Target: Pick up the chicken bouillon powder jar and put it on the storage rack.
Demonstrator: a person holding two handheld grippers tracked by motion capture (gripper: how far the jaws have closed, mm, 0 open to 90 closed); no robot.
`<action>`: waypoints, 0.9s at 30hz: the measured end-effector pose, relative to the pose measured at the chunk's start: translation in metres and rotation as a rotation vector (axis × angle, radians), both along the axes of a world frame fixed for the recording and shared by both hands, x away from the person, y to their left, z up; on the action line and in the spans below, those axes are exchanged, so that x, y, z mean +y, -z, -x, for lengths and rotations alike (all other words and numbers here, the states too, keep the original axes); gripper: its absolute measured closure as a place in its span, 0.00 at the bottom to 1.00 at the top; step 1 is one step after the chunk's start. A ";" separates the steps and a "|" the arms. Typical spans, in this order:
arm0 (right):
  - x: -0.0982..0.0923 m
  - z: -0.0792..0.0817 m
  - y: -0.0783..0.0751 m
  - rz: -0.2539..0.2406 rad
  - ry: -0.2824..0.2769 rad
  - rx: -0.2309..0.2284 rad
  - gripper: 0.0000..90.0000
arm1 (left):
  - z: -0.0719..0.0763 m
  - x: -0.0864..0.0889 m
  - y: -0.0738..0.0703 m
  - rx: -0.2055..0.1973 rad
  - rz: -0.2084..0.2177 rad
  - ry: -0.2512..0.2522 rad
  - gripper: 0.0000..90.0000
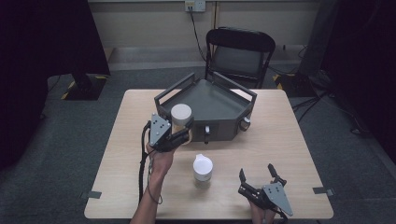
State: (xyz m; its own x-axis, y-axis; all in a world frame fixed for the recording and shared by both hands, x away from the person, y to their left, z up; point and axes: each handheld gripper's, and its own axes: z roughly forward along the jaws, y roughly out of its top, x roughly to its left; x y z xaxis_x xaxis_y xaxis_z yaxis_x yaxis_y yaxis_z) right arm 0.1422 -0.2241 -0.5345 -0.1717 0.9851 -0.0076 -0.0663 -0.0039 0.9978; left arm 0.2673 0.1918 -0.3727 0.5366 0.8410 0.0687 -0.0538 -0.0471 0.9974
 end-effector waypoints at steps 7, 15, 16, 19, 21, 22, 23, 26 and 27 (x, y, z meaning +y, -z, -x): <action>0.000 0.000 0.000 -0.001 0.000 0.000 0.00 | -0.016 -0.005 -0.011 0.009 -0.004 0.000 0.38; 0.000 0.000 0.000 -0.001 0.000 0.001 0.00 | -0.043 -0.013 -0.028 0.037 0.000 0.005 0.38; 0.000 0.000 0.000 0.000 0.000 0.001 0.00 | -0.046 -0.014 -0.030 0.038 -0.002 0.006 0.38; 0.000 0.000 0.000 -0.001 -0.001 0.000 0.00 | -0.054 -0.018 -0.036 0.037 -0.011 0.005 0.38; 0.000 0.000 0.000 -0.002 -0.001 0.001 0.00 | -0.058 -0.020 -0.039 0.039 -0.007 0.002 0.38; 0.000 0.000 0.000 -0.001 -0.001 0.001 0.01 | -0.061 -0.021 -0.041 0.040 -0.011 0.001 0.38; 0.000 0.000 0.000 -0.001 -0.001 0.001 0.00 | -0.063 -0.022 -0.042 0.041 -0.014 -0.002 0.38; 0.000 0.000 0.000 -0.002 -0.002 0.001 0.00 | -0.070 -0.026 -0.045 0.046 -0.022 -0.012 0.38; 0.000 0.000 0.000 -0.001 -0.002 0.000 0.00 | -0.072 -0.027 -0.045 0.047 -0.020 -0.014 0.38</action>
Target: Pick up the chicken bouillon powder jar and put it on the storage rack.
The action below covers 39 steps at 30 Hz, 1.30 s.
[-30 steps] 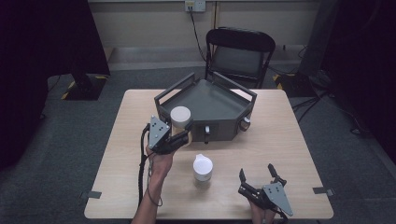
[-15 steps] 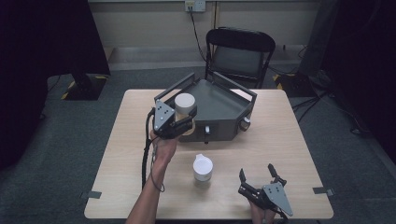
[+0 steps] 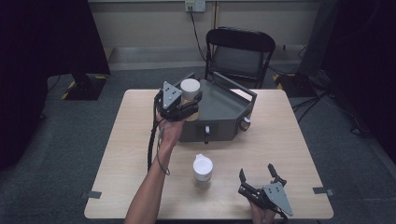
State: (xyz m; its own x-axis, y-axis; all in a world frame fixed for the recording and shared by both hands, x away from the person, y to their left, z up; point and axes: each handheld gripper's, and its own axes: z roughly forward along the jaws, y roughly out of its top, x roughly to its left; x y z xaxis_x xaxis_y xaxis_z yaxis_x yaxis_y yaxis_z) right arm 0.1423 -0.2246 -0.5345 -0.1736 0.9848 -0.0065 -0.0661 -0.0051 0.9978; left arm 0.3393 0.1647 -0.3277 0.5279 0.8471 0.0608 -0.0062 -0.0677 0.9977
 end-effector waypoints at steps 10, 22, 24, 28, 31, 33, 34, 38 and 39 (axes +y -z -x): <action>0.000 0.000 0.000 0.000 -0.001 0.000 0.00 | -0.019 -0.008 0.008 0.025 -0.015 -0.037 0.38; -0.001 0.000 0.000 0.000 -0.004 0.000 0.01 | -0.036 -0.012 0.004 0.091 -0.047 -0.045 0.38; -0.001 0.000 0.000 0.001 -0.003 0.000 0.01 | -0.036 -0.012 0.004 0.099 -0.052 -0.045 0.38; -0.001 0.000 0.000 0.000 -0.003 0.000 0.00 | -0.037 -0.011 0.003 0.122 -0.031 -0.044 0.38; 0.000 0.000 0.000 0.000 -0.001 0.000 0.00 | -0.035 -0.009 0.003 0.124 -0.020 -0.030 0.38; 0.000 0.000 0.000 0.000 -0.001 0.000 0.01 | -0.035 -0.012 0.003 0.122 -0.038 -0.040 0.38; 0.000 0.000 0.000 0.000 -0.002 0.000 0.01 | -0.035 -0.013 0.003 0.122 -0.044 -0.039 0.38; -0.001 0.000 0.000 0.000 -0.002 0.000 0.00 | -0.036 -0.012 0.005 0.128 -0.036 -0.032 0.38; -0.001 0.000 0.000 0.000 -0.002 0.000 0.00 | -0.036 -0.011 0.006 0.128 -0.036 -0.033 0.38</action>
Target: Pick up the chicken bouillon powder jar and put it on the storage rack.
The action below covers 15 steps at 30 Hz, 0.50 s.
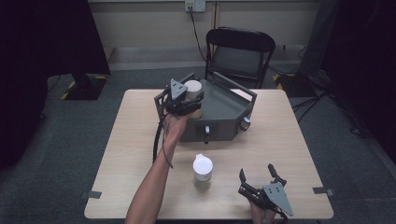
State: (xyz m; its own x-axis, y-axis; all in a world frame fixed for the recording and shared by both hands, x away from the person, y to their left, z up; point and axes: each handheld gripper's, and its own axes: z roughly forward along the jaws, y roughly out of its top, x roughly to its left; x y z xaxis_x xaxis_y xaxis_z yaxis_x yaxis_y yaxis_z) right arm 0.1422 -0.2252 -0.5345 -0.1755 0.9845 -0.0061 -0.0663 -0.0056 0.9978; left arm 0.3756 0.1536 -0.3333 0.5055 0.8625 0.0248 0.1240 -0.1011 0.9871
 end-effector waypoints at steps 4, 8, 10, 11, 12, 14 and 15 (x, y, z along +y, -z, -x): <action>0.000 0.000 0.000 0.000 0.000 0.000 0.01 | 0.000 0.001 0.002 -0.004 0.008 0.000 0.38; 0.000 0.000 0.000 0.001 -0.001 0.000 0.00 | -0.001 0.002 0.004 -0.006 0.017 -0.001 0.38; 0.000 0.000 0.000 0.001 0.000 0.000 0.01 | 0.000 0.001 0.006 -0.013 0.018 -0.006 0.38; 0.000 0.000 0.000 0.001 -0.001 0.000 0.00 | 0.001 0.000 0.006 -0.014 0.018 -0.008 0.38; 0.000 0.000 0.000 0.001 -0.001 0.000 0.00 | 0.001 -0.001 0.006 -0.011 0.021 -0.013 0.38; 0.000 0.000 0.000 0.001 0.000 0.000 0.00 | 0.001 -0.001 0.005 -0.010 0.018 -0.013 0.38; 0.000 0.000 0.000 0.001 -0.001 0.000 0.00 | 0.001 -0.001 0.005 -0.011 0.016 -0.013 0.38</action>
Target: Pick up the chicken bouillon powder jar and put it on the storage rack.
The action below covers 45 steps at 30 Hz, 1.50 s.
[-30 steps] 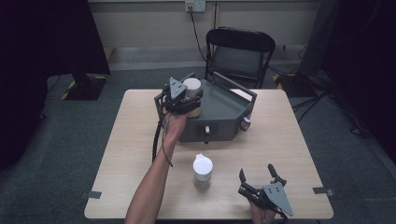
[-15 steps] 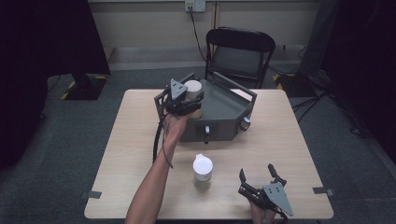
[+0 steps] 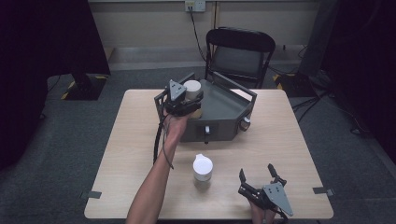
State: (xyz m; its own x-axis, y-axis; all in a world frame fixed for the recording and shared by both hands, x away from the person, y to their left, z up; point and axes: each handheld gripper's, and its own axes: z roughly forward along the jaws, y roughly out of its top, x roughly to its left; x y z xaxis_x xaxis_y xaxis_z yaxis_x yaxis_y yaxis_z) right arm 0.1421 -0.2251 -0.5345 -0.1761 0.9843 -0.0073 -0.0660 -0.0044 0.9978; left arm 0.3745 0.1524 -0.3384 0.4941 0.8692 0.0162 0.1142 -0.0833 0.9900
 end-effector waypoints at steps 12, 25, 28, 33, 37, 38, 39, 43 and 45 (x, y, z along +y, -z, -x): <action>0.000 0.000 0.000 0.000 0.000 0.000 0.01 | 0.001 -0.001 0.002 -0.015 0.009 -0.008 0.33; 0.000 0.000 0.000 0.000 0.001 0.000 0.01 | 0.018 -0.002 0.000 -0.073 0.043 -0.029 0.00; 0.000 0.000 0.000 0.001 0.001 -0.001 0.01 | 0.025 -0.001 0.001 -0.096 0.049 -0.023 0.00; 0.000 0.000 0.000 0.000 0.001 -0.001 0.00 | 0.035 0.002 0.005 -0.125 0.059 -0.024 0.00; 0.000 0.000 0.000 0.000 0.001 0.000 0.00 | 0.041 0.007 0.007 -0.132 0.065 -0.025 0.00; 0.000 0.000 0.000 0.000 0.001 0.000 0.00 | 0.044 0.008 0.009 -0.138 0.070 -0.028 0.00; 0.000 0.000 0.000 0.000 0.000 0.000 0.00 | 0.046 0.009 0.010 -0.143 0.072 -0.031 0.00; 0.000 0.000 0.000 0.000 0.000 0.000 0.00 | 0.054 0.014 0.014 -0.151 0.084 -0.030 0.00; 0.000 0.000 0.000 0.000 0.000 0.000 0.00 | 0.057 0.018 0.017 -0.153 0.091 -0.028 0.00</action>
